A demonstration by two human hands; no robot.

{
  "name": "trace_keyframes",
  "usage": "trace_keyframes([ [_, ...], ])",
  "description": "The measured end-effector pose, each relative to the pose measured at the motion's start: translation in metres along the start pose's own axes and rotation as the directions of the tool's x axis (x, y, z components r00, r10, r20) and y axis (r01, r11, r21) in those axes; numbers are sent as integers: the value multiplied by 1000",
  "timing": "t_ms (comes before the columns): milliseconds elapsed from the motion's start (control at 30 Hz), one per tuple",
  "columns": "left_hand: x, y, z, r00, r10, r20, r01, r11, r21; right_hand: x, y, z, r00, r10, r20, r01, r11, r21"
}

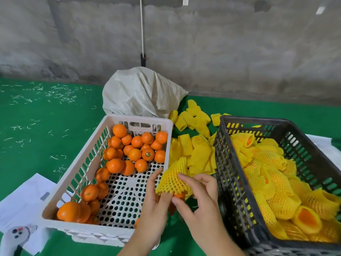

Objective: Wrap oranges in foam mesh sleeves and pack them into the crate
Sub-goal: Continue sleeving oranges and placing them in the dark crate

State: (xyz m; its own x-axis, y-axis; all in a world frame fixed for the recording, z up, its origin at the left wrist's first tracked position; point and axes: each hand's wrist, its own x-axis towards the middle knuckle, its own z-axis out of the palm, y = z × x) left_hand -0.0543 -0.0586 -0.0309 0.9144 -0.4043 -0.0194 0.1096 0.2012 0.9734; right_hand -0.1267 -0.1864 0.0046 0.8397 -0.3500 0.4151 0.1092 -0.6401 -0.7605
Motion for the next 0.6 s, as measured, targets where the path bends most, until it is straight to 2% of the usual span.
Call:
trace_keyframes([
  [100,0,4,-1,995,2,97,9,994,-106,3,-6,-3,998,28,-48,-26,999,39],
  [233,0,2,-5,977,48,206,-33,997,-75,2,-6,-8,989,12,-145,-11,1000,3],
  [367,1,0,-5,980,16,197,0,997,-80,3,-3,-9,992,45,-117,-54,996,-74],
  [467,-2,1,-4,991,12,132,-5,999,-54,4,-2,-11,993,4,-119,-21,990,-141],
  [600,-1,3,-1,998,0,68,3,999,-44,1,-6,-11,987,-52,-153,31,990,-135],
])
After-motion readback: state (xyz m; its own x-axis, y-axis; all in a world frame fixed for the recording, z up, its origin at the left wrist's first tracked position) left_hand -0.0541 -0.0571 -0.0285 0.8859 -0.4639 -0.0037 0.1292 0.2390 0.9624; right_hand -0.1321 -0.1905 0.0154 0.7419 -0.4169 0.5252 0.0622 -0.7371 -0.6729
